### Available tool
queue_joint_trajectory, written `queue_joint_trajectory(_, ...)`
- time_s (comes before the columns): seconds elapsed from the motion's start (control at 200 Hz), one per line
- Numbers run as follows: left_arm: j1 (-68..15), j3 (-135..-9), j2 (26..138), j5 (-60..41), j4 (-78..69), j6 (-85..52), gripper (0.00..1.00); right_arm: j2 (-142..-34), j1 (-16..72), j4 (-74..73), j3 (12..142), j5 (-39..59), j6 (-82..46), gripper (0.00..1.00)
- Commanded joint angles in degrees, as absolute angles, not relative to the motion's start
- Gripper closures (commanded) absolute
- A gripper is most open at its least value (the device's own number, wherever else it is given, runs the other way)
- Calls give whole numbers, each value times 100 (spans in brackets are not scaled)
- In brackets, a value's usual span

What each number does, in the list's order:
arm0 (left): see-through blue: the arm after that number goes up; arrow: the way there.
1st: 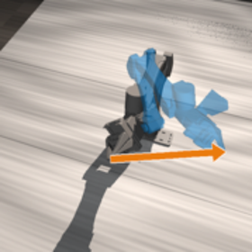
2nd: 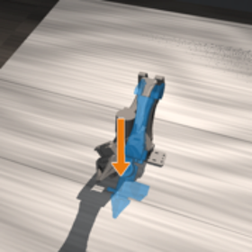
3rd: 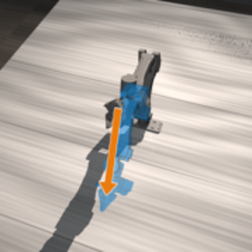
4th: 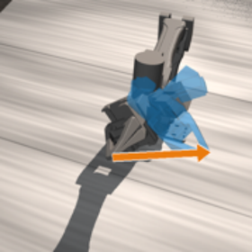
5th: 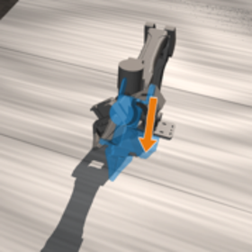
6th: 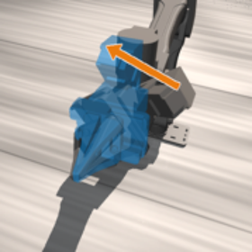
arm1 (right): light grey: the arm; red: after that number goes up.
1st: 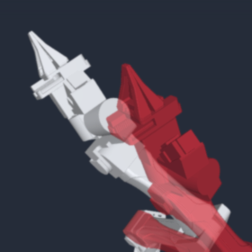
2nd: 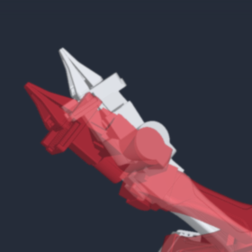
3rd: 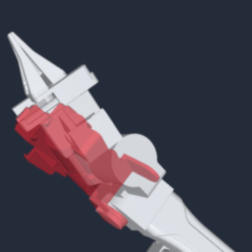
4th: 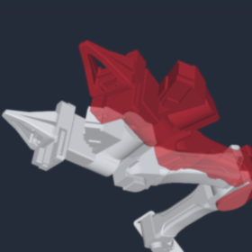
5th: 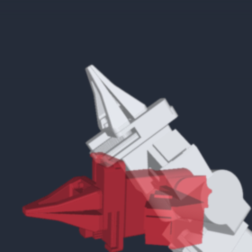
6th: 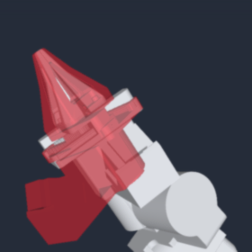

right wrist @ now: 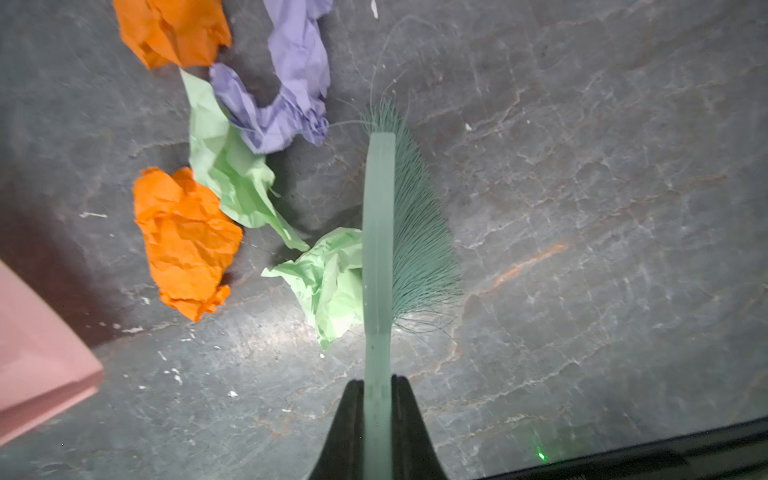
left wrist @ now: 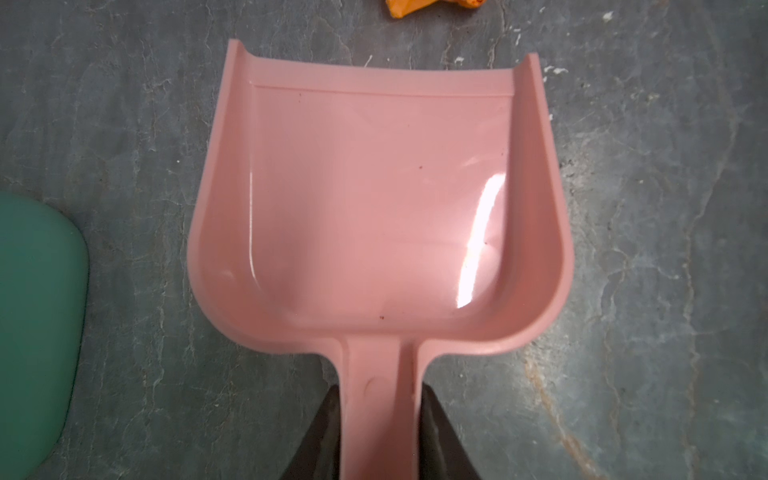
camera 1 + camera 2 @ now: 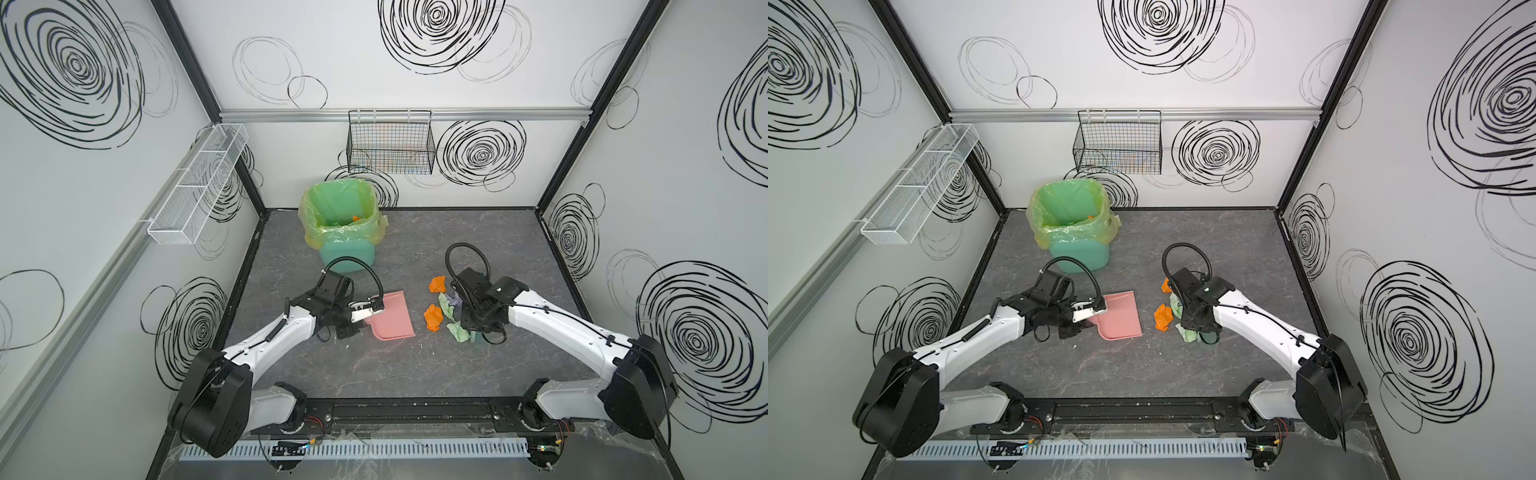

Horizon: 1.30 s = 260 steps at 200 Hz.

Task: Sweep away the paper scraps from the table
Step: 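Sweep the scraps with the right gripper toward the pink dustpan, then brush the scrap pile into the dustpan with the right gripper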

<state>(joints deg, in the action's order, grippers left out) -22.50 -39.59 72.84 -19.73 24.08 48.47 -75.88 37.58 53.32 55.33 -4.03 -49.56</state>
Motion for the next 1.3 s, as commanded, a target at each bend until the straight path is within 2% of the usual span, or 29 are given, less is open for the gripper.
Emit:
queue_joint_trajectory(0.0, -2217, -3885, 7247, -2197, 2365, 4862, 100, -7580, 3672, 4685, 5421, 215, -5080, 100)
queue_joint_trajectory(0.29, -2245, -3895, 7305, -2186, 2340, 4842, 100, -7531, 3621, 4850, 5871, 189, -5039, 100)
queue_joint_trajectory(0.655, -2210, -3832, 7478, -2026, 2267, 4887, 100, -7169, 3458, 6377, 6797, -630, -4744, 100)
queue_joint_trajectory(0.841, -2235, -3935, 7663, -2006, 2276, 4821, 100, -6989, 2893, 6238, 7206, -1543, -3873, 100)
queue_joint_trajectory(1.021, -2310, -4025, 7828, -1858, 2243, 4688, 100, -7923, 2258, 6123, 7771, -2142, -2993, 100)
queue_joint_trajectory(1.296, -2469, -4285, 7937, -1691, 2303, 4433, 100, -10372, 2361, 6886, 8981, -2790, -2536, 100)
